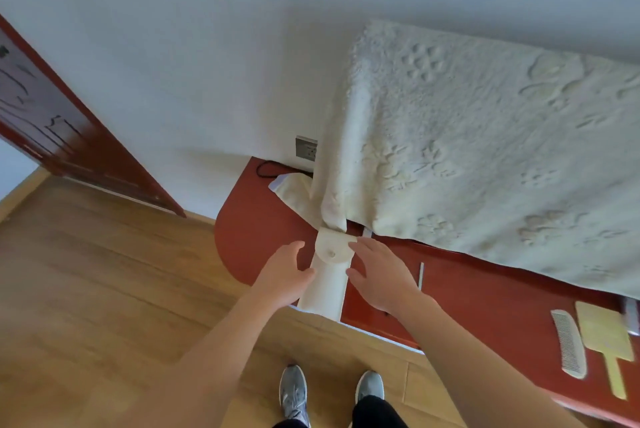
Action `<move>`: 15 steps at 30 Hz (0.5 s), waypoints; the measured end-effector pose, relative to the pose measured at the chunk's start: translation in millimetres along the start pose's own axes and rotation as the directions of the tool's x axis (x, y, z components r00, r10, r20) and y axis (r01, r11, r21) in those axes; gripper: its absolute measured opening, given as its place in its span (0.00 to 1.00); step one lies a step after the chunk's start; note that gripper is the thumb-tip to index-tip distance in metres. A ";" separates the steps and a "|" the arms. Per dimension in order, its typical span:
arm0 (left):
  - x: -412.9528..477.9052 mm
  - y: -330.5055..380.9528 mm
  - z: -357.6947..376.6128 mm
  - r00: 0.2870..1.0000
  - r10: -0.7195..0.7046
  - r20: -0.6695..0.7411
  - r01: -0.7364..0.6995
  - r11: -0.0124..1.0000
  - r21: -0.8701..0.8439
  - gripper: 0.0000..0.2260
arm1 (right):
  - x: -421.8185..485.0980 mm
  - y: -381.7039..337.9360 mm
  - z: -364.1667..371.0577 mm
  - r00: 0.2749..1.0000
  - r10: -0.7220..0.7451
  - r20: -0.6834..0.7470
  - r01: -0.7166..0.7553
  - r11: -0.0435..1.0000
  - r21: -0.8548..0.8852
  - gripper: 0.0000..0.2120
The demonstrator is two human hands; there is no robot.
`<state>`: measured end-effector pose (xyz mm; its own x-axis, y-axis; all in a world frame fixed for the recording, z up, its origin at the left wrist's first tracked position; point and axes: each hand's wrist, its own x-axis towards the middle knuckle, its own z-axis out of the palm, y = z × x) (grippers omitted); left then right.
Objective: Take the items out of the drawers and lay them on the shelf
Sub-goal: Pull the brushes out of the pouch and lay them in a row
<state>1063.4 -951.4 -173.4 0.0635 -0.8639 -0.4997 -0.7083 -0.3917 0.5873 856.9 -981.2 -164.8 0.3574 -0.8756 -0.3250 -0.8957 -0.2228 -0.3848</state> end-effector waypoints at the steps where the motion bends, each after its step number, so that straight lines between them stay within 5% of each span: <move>1: 7.6 -2.4 2.4 0.999 -0.027 0.021 0.028 0.999 -0.029 0.31 | 4.6 -0.7 6.3 1.000 0.009 0.010 -0.009 1.000 0.009 0.26; 6: 40.3 -7.0 19.2 0.981 -0.173 0.083 0.182 0.976 -0.121 0.32 | 33.0 0.6 30.2 1.000 0.014 0.008 -0.015 0.997 0.079 0.27; 15: 67.5 -11.4 46.5 0.989 -0.141 0.033 0.142 0.989 -0.040 0.30 | 58.1 19.3 54.3 0.999 0.022 -0.027 -0.019 0.993 0.115 0.24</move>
<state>1043.1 -990.4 -243.4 0.1392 -0.7892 -0.5982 -0.6633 -0.5228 0.5354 874.8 -1013.1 -238.0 0.3301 -0.8916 -0.3099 -0.8660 -0.1555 -0.4752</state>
